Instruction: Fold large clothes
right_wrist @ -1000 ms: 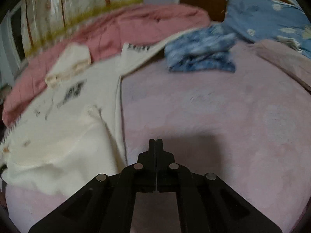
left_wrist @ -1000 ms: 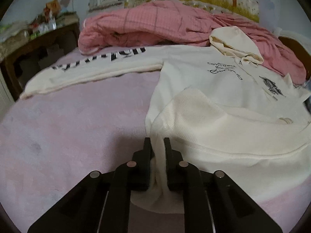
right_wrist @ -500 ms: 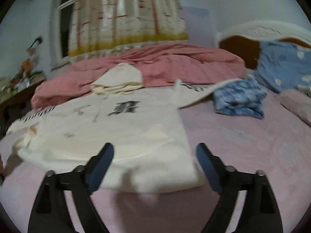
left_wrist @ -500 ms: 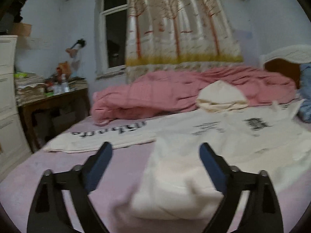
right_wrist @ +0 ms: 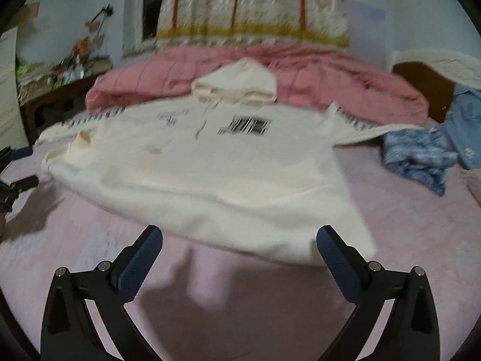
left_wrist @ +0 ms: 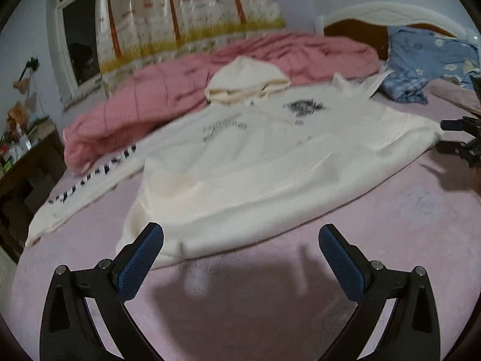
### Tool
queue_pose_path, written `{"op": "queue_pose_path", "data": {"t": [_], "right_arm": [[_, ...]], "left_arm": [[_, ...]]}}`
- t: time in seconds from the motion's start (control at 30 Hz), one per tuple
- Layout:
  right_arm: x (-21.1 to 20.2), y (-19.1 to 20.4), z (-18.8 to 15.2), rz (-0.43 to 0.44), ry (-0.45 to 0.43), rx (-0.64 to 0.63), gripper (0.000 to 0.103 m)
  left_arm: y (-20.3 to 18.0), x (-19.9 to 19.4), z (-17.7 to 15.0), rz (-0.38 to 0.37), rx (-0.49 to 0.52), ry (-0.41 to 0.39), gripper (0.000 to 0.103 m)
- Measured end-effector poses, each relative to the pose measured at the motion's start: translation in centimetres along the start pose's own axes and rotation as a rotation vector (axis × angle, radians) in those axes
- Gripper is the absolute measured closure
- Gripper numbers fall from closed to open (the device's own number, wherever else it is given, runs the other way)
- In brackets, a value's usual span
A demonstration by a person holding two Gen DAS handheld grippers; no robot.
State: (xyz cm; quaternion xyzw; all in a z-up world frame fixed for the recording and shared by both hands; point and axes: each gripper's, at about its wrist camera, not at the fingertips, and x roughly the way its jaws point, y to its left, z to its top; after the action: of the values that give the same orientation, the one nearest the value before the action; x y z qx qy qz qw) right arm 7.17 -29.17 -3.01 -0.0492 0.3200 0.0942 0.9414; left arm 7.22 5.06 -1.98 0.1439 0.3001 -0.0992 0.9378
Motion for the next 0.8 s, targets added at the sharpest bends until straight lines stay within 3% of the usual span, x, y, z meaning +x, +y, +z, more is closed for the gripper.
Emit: {"op": "queue_pose_path", "data": {"t": [0.2, 0.33, 0.43, 0.53, 0.63, 0.7, 0.8], "right_arm": [[3.6, 1.6, -0.6, -0.127, 0.167, -0.099, 0.000], [4.3, 1.4, -0.5, -0.132, 0.197, -0.114, 0.000], [5.0, 0.8, 0.0, -0.165, 0.212, -0.122, 0.000], [5.6, -0.1, 0.7, -0.197, 0.221, -0.144, 0.000], [6.1, -0.4, 1.2, -0.214, 0.211, -0.223, 0.001], [6.1, -0.4, 1.4, -0.169, 0.214, -0.263, 0.011], [5.8, -0.4, 1.2, -0.076, 0.203, -0.297, 0.038]], "left_arm": [[-0.1, 4.5, -0.9, 0.050, 0.010, 0.166, 0.000], [0.5, 6.9, -1.0, 0.119, -0.003, 0.253, 0.000], [0.9, 7.6, -0.5, 0.218, 0.012, 0.257, 0.000], [0.7, 8.1, -0.4, 0.286, 0.096, 0.220, 0.002], [0.9, 8.5, -0.2, 0.240, 0.137, 0.196, 0.010], [1.0, 8.2, -0.1, 0.185, 0.152, 0.173, 0.017], [1.0, 8.3, -0.1, 0.101, 0.159, 0.183, 0.036]]}}
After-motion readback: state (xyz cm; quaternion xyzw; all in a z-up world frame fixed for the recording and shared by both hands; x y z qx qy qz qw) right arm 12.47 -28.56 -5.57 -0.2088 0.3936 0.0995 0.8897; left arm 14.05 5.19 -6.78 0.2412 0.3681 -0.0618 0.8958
